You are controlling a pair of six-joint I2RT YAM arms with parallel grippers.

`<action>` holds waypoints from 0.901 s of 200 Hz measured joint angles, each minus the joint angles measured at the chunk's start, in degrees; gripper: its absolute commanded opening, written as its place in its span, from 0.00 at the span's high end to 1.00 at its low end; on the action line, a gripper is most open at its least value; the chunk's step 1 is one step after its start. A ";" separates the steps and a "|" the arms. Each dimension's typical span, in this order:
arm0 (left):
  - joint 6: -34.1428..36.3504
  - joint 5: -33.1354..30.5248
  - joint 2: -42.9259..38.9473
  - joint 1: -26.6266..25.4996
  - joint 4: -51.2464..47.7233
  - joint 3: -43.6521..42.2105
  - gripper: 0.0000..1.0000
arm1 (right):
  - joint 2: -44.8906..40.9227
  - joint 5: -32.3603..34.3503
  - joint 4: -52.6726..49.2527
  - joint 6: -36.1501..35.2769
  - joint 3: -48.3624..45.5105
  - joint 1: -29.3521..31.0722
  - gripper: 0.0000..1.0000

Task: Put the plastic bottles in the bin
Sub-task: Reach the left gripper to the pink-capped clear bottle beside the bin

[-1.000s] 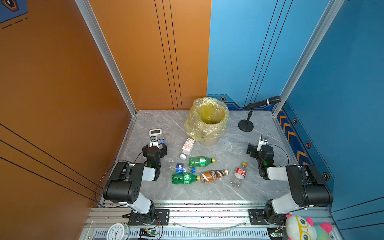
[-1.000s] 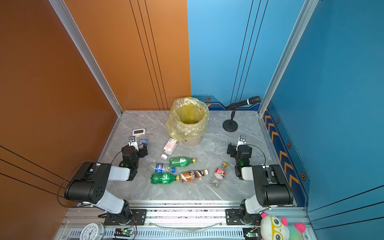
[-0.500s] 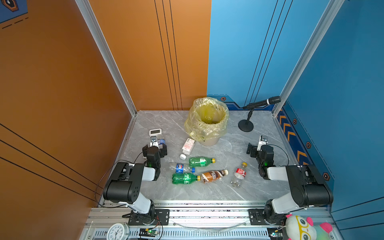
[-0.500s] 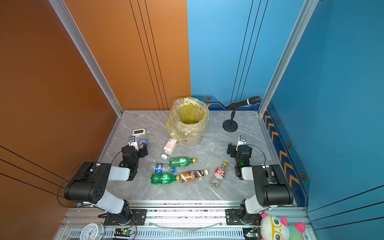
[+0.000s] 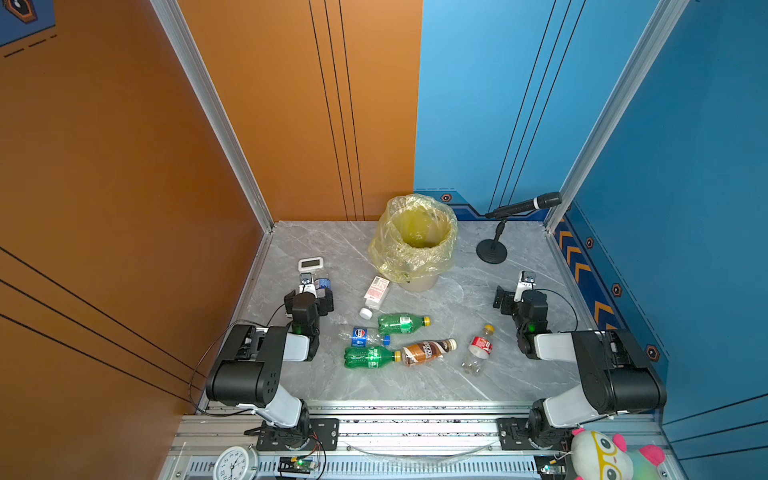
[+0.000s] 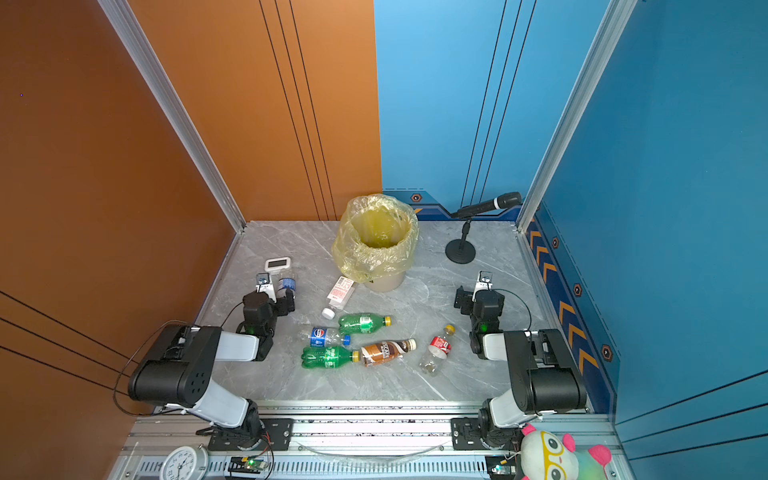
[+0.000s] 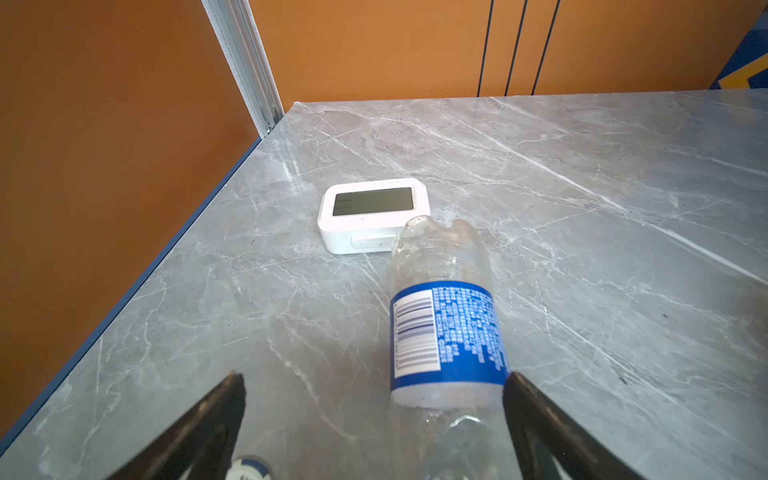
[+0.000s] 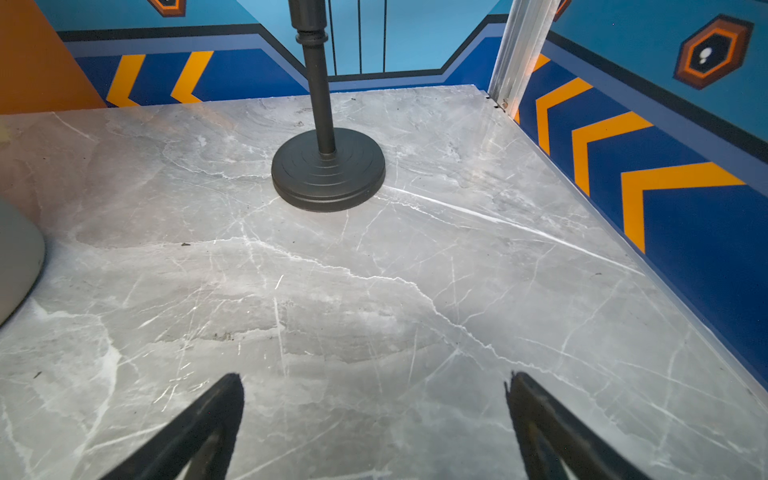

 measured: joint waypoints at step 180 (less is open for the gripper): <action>-17.22 13.66 -14.51 -20.24 -69.88 28.28 0.06 | -25.14 -12.44 -42.51 26.71 15.96 -5.51 0.00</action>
